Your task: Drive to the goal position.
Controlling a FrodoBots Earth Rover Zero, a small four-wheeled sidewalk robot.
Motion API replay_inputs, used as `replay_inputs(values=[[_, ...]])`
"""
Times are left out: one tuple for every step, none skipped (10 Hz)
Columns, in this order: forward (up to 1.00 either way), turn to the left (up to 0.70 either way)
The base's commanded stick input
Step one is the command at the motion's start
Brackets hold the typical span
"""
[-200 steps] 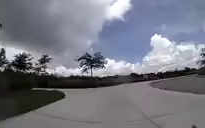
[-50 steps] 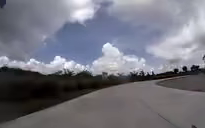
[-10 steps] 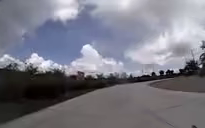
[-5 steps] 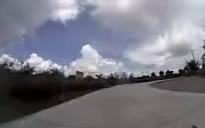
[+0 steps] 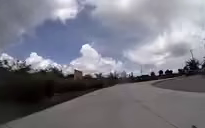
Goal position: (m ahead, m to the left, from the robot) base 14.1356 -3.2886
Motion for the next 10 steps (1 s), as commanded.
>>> replay_inputs(values=[[0.85,0.00],[0.85,0.00],[0.85,0.00],[0.85,0.00],[0.85,0.00],[0.85,0.00],[0.85,0.00],[0.85,0.00],[0.85,0.00],[0.85,0.00]])
